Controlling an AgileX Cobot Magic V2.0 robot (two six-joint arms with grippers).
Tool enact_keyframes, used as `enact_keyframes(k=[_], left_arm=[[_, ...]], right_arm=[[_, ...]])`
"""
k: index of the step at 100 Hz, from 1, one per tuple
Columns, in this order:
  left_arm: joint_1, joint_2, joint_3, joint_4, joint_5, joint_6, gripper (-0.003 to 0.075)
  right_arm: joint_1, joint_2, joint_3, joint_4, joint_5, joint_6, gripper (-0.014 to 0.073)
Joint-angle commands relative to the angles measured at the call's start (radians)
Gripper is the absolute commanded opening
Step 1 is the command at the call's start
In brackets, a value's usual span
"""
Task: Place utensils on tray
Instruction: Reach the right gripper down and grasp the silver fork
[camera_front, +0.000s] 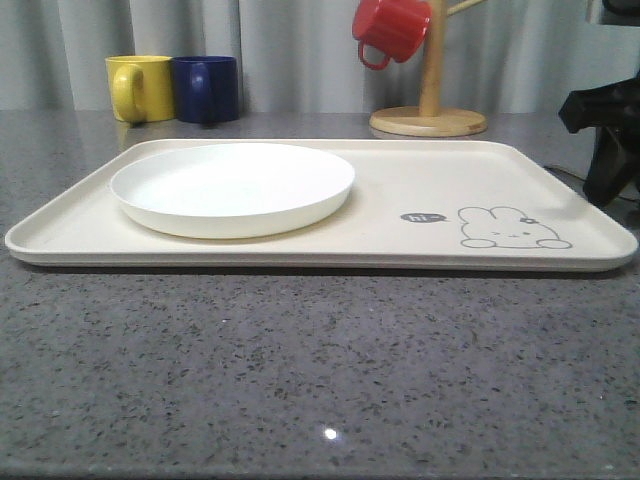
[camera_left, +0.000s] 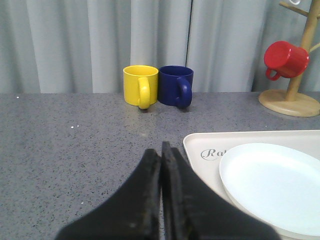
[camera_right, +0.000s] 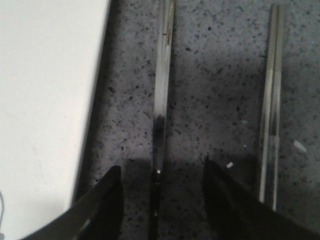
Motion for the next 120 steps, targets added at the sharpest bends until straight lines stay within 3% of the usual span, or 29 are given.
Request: enact_keyframes(k=[1,47,87,120], left_arm=[[0.003,0.006,-0.027,-0.008,-0.078,-0.006,-0.0018],[0.003,0.006,-0.027,-0.008,-0.078,-0.006,-0.0018],[0.003,0.006,-0.027,-0.008,-0.078,-0.006,-0.0018],[0.003,0.006,-0.027,-0.008,-0.078,-0.006,-0.0018]], right_arm=[[0.001,-0.027,-0.033,-0.009,-0.05,-0.009,0.0371],[0.001,-0.027,-0.033,-0.009,-0.049,-0.009,0.0088],[0.0,-0.04,-0.035,-0.008,-0.055,-0.009,0.0076],[0.005,-0.143,-0.152,-0.008,0.06,0.046,0.0037]])
